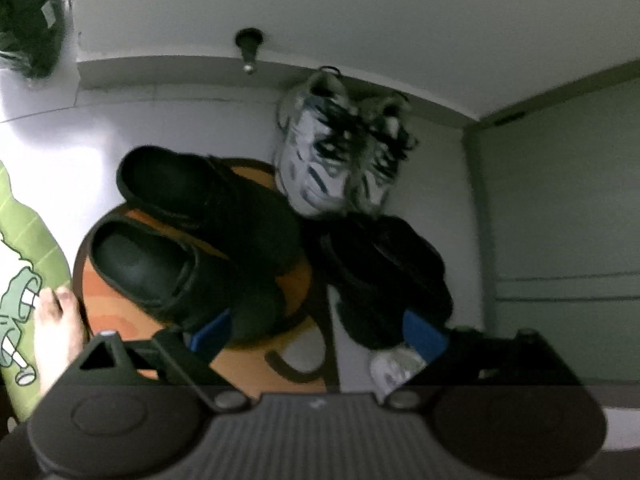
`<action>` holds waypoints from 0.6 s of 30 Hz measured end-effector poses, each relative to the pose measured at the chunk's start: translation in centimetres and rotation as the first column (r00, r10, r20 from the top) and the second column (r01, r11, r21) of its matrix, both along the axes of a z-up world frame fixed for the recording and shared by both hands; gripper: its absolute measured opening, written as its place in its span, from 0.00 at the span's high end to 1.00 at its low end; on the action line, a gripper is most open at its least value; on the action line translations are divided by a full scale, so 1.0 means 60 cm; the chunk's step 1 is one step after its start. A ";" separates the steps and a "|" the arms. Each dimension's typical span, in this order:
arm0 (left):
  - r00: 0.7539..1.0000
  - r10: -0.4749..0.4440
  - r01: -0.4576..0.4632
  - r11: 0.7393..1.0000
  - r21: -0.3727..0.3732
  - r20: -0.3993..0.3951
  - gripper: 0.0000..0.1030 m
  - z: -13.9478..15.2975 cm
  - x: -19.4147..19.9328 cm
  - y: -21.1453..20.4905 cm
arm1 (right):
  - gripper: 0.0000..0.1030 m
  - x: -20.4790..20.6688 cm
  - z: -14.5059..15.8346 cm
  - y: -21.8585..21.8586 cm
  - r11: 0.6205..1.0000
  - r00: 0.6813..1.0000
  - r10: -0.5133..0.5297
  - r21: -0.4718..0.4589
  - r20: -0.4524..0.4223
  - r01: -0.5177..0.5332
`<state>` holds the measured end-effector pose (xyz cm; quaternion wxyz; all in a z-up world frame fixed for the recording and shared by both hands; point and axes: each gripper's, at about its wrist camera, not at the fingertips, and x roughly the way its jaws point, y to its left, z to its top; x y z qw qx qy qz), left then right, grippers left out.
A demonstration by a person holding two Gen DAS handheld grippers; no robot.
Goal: Organize scattered shoes
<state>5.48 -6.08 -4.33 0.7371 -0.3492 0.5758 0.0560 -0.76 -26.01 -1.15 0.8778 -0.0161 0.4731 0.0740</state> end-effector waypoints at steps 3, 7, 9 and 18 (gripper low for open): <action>0.999 -0.035 0.035 0.999 0.011 0.010 0.08 0.005 -0.008 -0.003 | 0.07 0.001 -0.006 -0.002 0.999 1.000 0.023 -0.031 -0.019 -0.024; 0.998 -0.060 0.061 0.997 -0.037 0.027 0.08 0.001 0.009 0.006 | 0.07 0.020 -0.017 -0.024 0.999 0.995 -0.020 0.024 -0.102 0.022; 0.998 -0.057 0.058 0.995 -0.087 0.019 0.08 -0.003 0.024 0.015 | 0.07 0.032 -0.017 -0.033 0.998 0.993 -0.031 0.054 -0.111 0.037; 0.998 -0.044 0.049 0.989 -0.143 0.036 0.07 0.022 0.057 0.035 | 0.07 0.108 -0.084 0.005 0.970 0.975 0.220 -0.099 -0.031 -0.222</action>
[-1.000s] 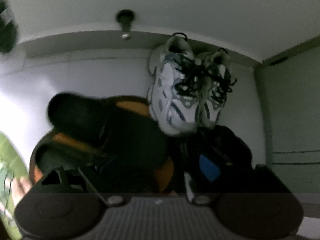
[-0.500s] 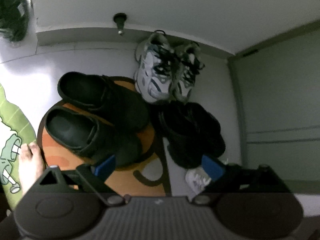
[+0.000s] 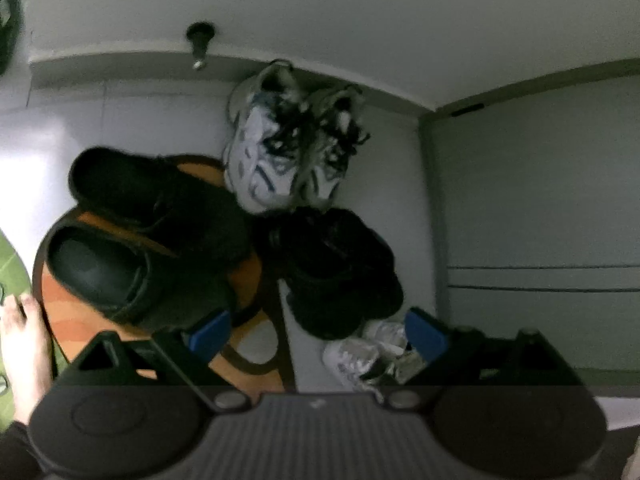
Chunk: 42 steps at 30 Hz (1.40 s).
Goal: Organize scattered shoes
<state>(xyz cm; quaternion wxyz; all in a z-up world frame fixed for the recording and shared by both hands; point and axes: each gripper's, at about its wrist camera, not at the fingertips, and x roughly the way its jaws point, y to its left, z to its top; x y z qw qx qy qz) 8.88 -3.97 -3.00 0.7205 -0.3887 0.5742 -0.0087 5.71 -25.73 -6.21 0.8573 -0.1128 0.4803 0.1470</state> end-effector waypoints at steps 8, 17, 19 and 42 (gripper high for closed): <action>1.000 0.000 0.000 1.000 -0.013 -0.014 0.04 0.009 0.013 0.016 | 0.07 0.076 -0.159 0.024 0.934 0.965 0.260 -0.245 -0.028 -0.259; 0.998 0.039 -0.041 0.998 -0.048 -0.041 0.04 -0.002 0.010 0.011 | 0.01 0.166 -0.245 0.054 0.853 0.930 0.356 -0.375 -0.091 -0.363; 0.997 0.059 -0.061 0.997 -0.041 -0.050 0.04 -0.006 0.010 0.016 | 0.00 0.176 -0.254 0.060 0.843 0.925 0.367 -0.384 -0.099 -0.376; 0.990 0.100 -0.114 0.982 -0.149 -0.096 0.04 -0.022 -0.005 0.016 | 0.11 0.196 -0.308 0.082 0.859 0.924 0.332 -0.344 -0.191 -0.379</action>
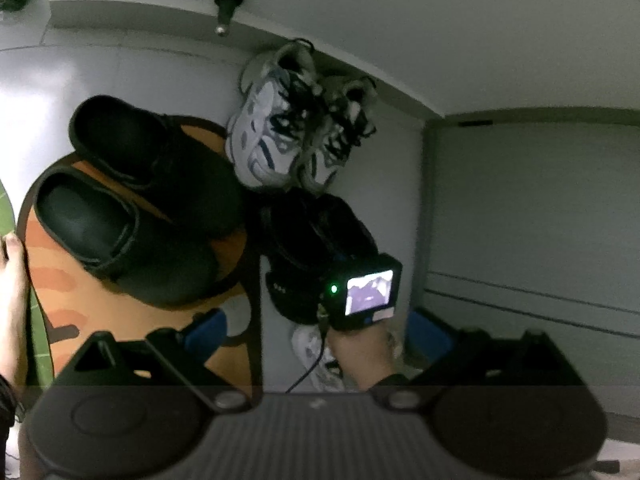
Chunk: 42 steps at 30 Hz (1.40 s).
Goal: Organize scattered shoes
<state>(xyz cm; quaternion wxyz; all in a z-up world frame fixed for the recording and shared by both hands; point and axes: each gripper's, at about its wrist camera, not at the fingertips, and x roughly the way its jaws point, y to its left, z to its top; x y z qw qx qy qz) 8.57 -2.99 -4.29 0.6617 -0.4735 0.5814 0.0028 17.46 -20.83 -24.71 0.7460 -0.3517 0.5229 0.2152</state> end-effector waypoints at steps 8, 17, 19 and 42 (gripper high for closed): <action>0.999 0.034 -0.034 0.999 -0.039 0.000 0.04 -0.001 0.000 -0.002 | 0.11 -0.058 -0.003 -0.017 0.994 0.992 0.090 -0.060 -0.090 -0.096; 0.998 0.053 -0.054 0.994 0.091 0.019 0.04 0.020 -0.005 0.036 | 0.07 -0.081 0.024 -0.028 1.000 0.999 0.019 -0.003 -0.029 -0.019; 0.997 0.001 -0.015 0.984 0.177 0.076 0.04 0.042 -0.001 0.046 | 0.07 -0.069 0.050 -0.031 0.997 0.999 -0.050 0.053 0.017 0.049; 0.962 0.261 -0.245 0.956 0.162 -0.083 0.04 -0.026 -0.068 0.101 | 0.07 0.084 -0.014 0.028 0.988 0.980 -0.047 -0.134 0.195 0.074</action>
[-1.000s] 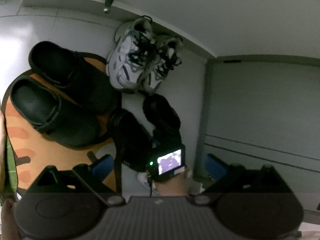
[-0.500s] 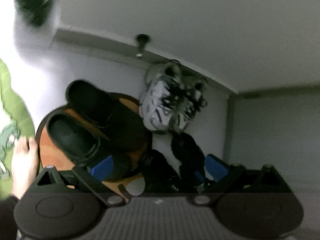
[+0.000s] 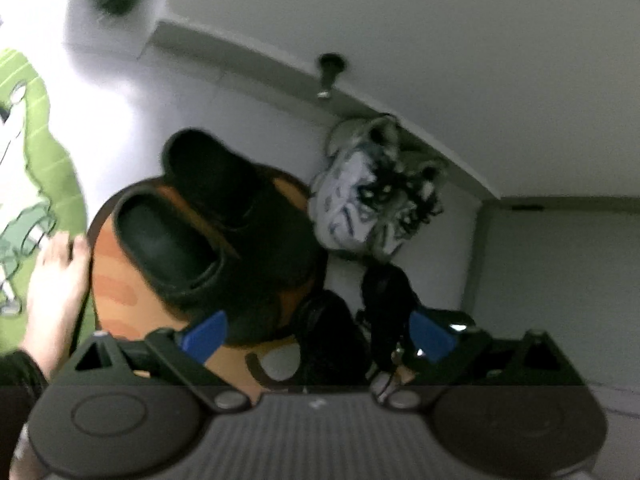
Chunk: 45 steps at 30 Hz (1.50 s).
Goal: Organize scattered shoes
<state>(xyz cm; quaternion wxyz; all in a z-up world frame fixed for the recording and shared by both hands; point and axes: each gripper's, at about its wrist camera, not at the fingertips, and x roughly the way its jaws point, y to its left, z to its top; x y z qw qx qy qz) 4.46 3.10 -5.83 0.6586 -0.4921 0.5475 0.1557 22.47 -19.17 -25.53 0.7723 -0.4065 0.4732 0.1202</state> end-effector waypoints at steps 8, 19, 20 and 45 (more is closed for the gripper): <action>1.000 -0.016 0.017 1.000 0.018 -0.021 0.04 -0.008 -0.014 -0.021 | 0.07 0.040 -0.042 0.031 0.997 0.997 0.069 -0.044 -0.027 -0.070; 0.999 -0.015 0.017 0.999 0.040 -0.045 0.04 -0.017 -0.017 -0.042 | 0.29 0.097 -0.062 0.028 0.994 0.992 0.071 -0.072 -0.101 -0.079; 0.999 -0.013 0.015 0.999 0.045 -0.043 0.04 -0.017 -0.016 -0.042 | 0.30 0.097 -0.061 0.024 0.995 0.992 0.067 -0.067 -0.103 -0.074; 0.998 0.024 -0.024 1.000 0.003 -0.053 0.04 -0.021 -0.004 -0.051 | 0.16 0.014 0.105 0.032 0.930 0.994 -0.077 0.366 0.078 0.044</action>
